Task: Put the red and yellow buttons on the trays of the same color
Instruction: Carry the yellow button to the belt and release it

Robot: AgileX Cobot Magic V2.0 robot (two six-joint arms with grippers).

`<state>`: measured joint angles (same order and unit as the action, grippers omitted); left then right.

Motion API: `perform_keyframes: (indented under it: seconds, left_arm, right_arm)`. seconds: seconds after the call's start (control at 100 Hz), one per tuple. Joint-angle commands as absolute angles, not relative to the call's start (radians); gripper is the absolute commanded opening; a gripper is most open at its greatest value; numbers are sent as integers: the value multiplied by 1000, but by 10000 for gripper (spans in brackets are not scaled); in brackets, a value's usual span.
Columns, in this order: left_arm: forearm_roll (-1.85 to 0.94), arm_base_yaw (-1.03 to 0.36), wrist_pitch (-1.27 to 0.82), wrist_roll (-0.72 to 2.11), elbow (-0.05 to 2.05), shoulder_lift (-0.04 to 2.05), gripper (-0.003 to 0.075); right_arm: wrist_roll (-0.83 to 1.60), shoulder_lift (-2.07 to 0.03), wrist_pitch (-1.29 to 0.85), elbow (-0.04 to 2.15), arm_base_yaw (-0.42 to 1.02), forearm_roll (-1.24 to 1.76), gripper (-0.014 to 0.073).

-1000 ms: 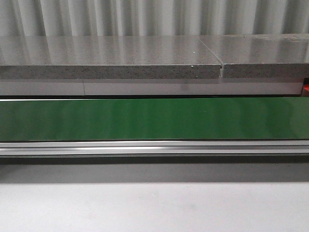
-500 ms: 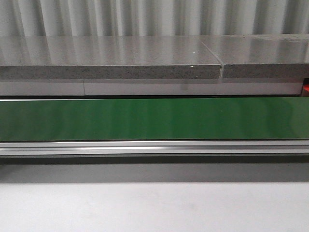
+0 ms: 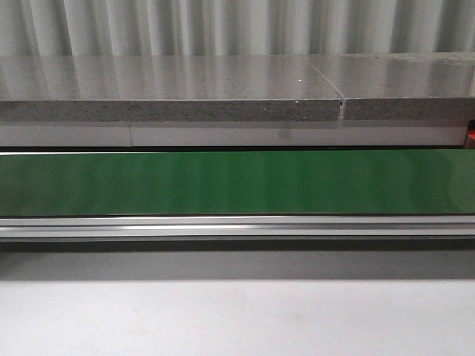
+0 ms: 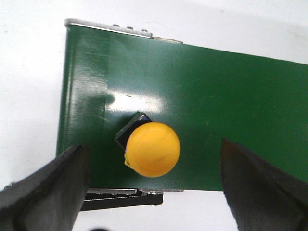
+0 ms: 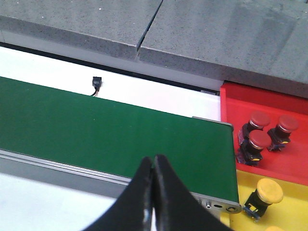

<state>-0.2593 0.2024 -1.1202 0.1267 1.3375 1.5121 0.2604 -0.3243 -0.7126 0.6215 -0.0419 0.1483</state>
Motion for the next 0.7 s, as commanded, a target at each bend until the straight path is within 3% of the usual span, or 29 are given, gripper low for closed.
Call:
perform_keyframes:
  seconds: [0.0,0.32,0.69]
  left_arm:
    - [-262,231,-1098,122,1341,1410,547]
    - [-40,375,-1143,-58,1152,1294,546]
    - [-20,484,-1180,-69,1121,1453,546]
  right_arm:
    - [273,-328,-641,644,-41,148,-66]
    - [273,-328,-641,644,-41,148,-66]
    - [273,-328,-641,644,-41,148,-66]
